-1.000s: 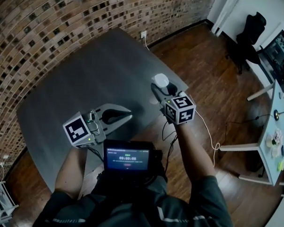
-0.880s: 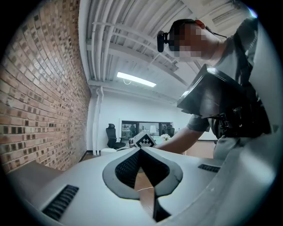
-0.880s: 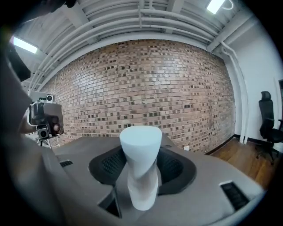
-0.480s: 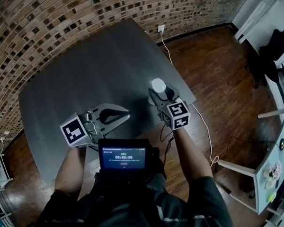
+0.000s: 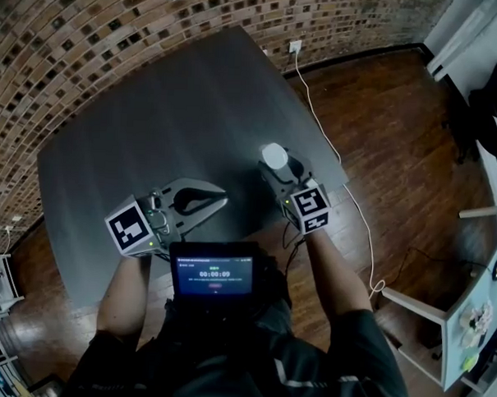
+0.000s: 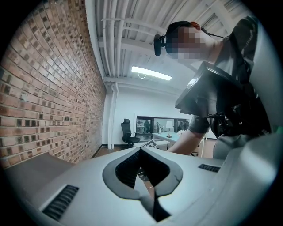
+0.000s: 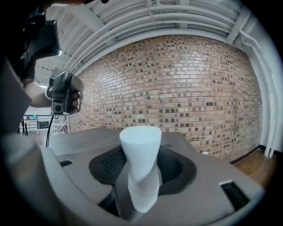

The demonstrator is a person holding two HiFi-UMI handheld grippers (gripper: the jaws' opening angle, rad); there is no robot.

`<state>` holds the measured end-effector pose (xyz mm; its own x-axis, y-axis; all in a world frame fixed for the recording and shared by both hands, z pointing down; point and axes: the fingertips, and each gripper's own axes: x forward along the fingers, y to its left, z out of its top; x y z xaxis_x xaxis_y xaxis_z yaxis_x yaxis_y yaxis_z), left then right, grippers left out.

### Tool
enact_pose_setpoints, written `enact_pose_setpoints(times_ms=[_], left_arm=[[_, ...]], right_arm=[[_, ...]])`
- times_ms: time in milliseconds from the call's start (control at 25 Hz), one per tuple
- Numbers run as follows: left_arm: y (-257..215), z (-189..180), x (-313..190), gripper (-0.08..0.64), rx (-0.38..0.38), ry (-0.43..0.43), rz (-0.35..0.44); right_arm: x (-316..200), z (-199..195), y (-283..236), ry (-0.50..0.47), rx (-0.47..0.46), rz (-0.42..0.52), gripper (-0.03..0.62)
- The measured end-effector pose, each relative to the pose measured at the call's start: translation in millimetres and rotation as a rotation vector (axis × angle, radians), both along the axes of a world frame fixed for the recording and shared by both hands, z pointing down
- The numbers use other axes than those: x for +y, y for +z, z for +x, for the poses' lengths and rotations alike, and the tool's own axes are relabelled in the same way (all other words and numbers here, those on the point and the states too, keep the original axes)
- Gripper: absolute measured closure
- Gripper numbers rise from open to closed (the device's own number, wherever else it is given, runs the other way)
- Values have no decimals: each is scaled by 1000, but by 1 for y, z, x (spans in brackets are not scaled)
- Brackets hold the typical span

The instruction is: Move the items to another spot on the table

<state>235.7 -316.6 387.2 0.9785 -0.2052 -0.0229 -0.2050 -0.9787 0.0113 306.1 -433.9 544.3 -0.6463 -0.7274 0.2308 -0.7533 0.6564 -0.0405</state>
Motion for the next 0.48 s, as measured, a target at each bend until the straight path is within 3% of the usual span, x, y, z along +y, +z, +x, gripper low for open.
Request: enact_pose_setpoints(times_ms=[280, 480], left_arm=[[1, 4, -1, 564, 0, -18, 4], [-6, 4, -2, 563, 11, -26, 18]], right_arm=[[2, 0, 2, -36, -3, -2, 360], [4, -2, -4, -63, -3, -8, 308]])
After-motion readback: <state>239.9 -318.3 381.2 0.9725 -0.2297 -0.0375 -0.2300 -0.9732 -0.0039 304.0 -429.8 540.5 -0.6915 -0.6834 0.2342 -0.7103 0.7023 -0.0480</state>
